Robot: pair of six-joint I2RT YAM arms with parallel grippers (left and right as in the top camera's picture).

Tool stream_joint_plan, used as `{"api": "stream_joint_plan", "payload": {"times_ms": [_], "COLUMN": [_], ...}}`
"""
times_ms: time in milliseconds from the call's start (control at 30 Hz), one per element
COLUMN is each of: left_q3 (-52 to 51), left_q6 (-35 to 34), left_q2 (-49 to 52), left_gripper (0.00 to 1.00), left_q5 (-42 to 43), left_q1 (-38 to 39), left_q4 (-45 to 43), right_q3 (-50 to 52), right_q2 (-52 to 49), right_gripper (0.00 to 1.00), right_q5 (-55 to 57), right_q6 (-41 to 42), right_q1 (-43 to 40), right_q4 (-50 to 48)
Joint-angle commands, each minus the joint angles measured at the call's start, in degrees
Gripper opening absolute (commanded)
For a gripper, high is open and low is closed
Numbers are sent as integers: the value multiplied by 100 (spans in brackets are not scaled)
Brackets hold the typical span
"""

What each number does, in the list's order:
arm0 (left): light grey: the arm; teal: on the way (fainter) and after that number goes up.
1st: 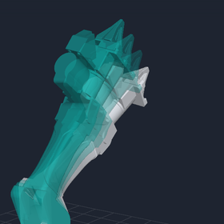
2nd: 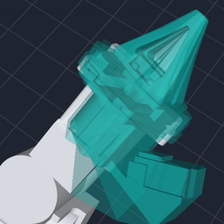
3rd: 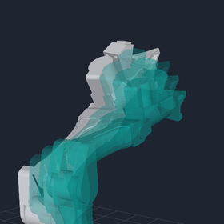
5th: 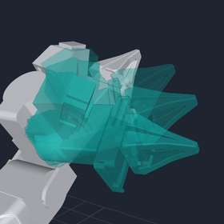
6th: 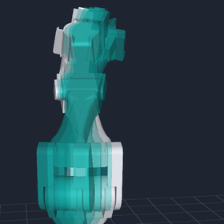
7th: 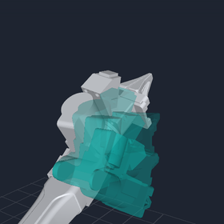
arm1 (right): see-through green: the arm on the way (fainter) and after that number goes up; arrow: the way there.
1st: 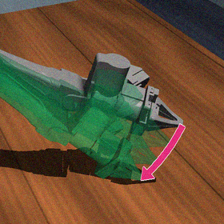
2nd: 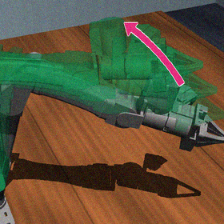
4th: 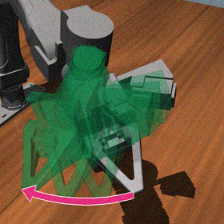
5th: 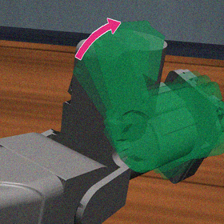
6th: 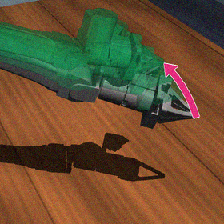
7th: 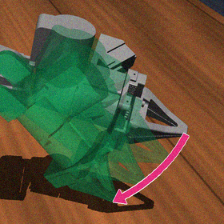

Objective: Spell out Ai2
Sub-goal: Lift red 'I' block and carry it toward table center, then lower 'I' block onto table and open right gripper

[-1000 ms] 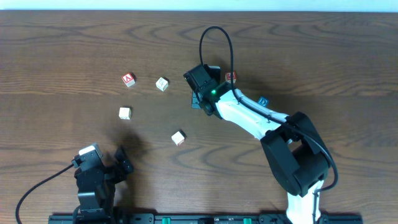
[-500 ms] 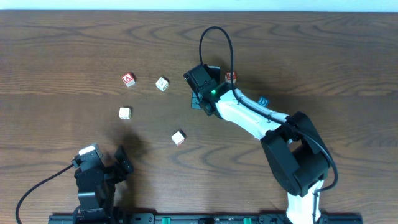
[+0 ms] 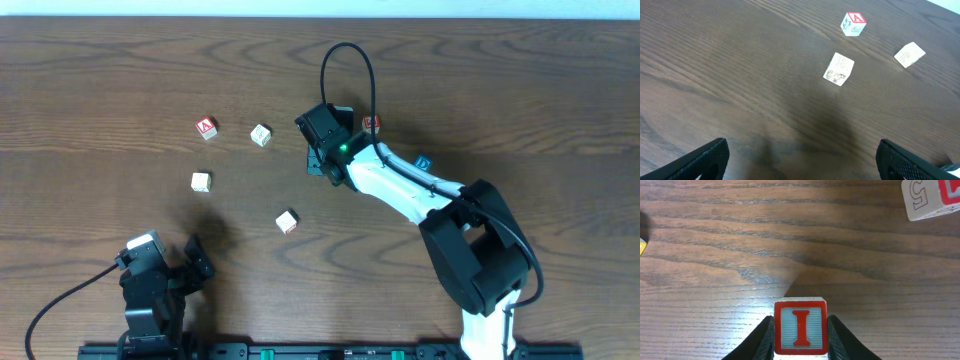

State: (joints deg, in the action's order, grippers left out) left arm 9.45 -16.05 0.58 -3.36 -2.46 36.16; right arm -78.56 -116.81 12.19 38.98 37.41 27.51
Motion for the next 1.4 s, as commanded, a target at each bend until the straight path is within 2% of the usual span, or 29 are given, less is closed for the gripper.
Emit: {"api": "stream_joint_plan", "payload": {"times_ms": [0, 300, 600, 833, 1100, 1167, 1267, 1367], "left_q3": [-61, -61, -61, -61, -61, -61, -61, -61], "left_q6": [44, 44, 44, 44, 44, 44, 44, 44], "left_q2": [-35, -35, -35, -35, -35, -35, -35, -35], "left_gripper": [95, 95, 95, 95, 95, 95, 95, 95], "left_q5": [4, 4, 4, 4, 4, 4, 4, 4], "left_q1": [20, 20, 20, 20, 20, 20, 20, 20], "left_q4": [7, 7, 7, 7, 7, 7, 7, 7], "right_q3": [37, 37, 37, 37, 37, 37, 37, 28], "right_q2": [-122, -122, -122, -122, -122, -122, -122, -122], "right_gripper": [32, 38, 39, 35, 35, 42, 44, 60], "right_q5": [-17, -17, 46, 46, 96, 162, 245, 249], "right_q6": [83, 81, 76, 57, 59, 57, 17, -170], "right_q1": [-20, -20, -26, -26, -26, -26, -28, -35], "right_q4": [-7, -7, -24, -44, -57, -55, -68, -153]}}
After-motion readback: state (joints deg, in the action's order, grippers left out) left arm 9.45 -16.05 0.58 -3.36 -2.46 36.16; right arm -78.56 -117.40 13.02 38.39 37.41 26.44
